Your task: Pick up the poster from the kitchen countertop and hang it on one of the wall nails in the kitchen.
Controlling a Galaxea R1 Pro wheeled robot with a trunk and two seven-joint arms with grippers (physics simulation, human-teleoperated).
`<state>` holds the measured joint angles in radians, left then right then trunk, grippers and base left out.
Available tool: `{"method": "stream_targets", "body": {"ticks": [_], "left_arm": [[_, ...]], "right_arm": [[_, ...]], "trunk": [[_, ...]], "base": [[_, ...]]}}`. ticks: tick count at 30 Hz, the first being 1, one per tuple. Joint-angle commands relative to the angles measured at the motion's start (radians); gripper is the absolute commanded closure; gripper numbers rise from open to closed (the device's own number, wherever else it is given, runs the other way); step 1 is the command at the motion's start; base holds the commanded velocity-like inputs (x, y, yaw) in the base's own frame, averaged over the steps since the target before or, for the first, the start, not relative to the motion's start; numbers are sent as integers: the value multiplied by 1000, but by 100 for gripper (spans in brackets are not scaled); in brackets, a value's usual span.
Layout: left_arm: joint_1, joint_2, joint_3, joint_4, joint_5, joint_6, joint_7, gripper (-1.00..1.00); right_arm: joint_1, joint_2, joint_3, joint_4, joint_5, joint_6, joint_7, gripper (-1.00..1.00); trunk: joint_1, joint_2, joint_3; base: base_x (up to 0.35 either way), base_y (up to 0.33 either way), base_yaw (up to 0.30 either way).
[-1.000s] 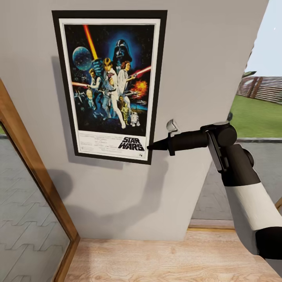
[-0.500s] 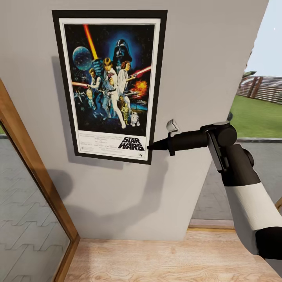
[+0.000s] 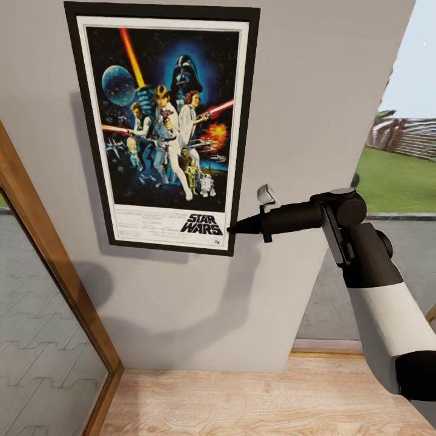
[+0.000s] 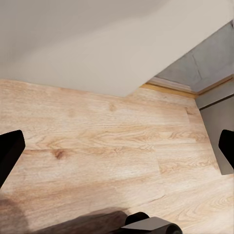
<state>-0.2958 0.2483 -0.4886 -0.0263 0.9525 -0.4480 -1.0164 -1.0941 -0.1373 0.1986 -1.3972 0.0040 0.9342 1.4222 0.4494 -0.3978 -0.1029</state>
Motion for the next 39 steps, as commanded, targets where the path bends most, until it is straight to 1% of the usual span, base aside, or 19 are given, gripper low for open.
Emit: {"method": "stream_targets", "body": {"ticks": [1,25,30,39], "left_arm": [[-1,0,-8,0,8,-5,-2,-100],[-1,0,-8,0,8,-5,-2,-100],[-1,0,-8,0,8,-5,-2,-100],[-1,0,-8,0,8,-5,-2,-100]], "right_arm": [[-1,-1,1,0,1,11,5,100],[-1,-1,1,1,7,9,6,100],[-1,-1,1,2,8,9,6,100],[-1,-1,1,2,8,9,5,100]], "trunk": [[1,-2,-2],[1,-2,-2],[1,-2,-2],[1,-2,-2]], "base": [[0,0,0],[6,0,0],[163,0,0],[291,0,0]]}}
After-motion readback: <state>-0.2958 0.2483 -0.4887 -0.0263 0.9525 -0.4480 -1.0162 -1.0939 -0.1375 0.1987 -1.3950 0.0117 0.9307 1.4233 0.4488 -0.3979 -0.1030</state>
